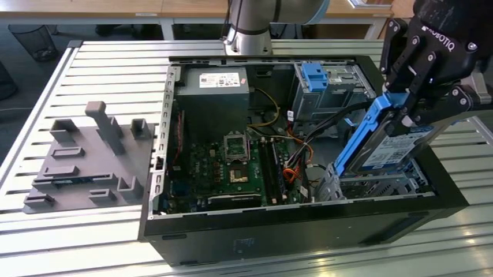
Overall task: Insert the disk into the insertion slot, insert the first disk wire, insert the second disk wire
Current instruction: 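Insert the disk into the insertion slot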
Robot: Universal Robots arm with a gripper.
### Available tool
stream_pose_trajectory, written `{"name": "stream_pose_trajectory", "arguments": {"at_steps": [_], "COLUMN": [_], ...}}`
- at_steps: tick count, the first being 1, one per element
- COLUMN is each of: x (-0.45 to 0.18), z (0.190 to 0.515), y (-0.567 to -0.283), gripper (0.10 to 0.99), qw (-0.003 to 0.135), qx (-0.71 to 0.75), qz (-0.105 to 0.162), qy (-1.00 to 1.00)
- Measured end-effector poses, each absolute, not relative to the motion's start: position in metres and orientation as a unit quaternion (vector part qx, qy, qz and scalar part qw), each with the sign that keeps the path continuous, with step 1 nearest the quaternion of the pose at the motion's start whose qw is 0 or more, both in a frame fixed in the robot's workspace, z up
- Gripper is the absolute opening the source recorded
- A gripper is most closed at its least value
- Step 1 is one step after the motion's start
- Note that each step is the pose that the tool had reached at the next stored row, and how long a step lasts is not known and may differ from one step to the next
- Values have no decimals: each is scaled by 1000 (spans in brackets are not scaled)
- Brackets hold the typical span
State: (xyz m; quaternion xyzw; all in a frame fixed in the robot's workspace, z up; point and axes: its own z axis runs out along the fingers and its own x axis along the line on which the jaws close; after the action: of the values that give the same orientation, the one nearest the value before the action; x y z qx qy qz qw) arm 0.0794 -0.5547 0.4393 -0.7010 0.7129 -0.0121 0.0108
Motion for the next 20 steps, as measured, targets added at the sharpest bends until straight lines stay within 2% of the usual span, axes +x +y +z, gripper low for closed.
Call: {"name": "stream_pose_trajectory", "arguments": {"at_steps": [20], "x": [79], "z": [427], "y": [-554], "gripper": [365], "qw": [10], "qx": [-701], "qz": [-12], "qy": [713]}}
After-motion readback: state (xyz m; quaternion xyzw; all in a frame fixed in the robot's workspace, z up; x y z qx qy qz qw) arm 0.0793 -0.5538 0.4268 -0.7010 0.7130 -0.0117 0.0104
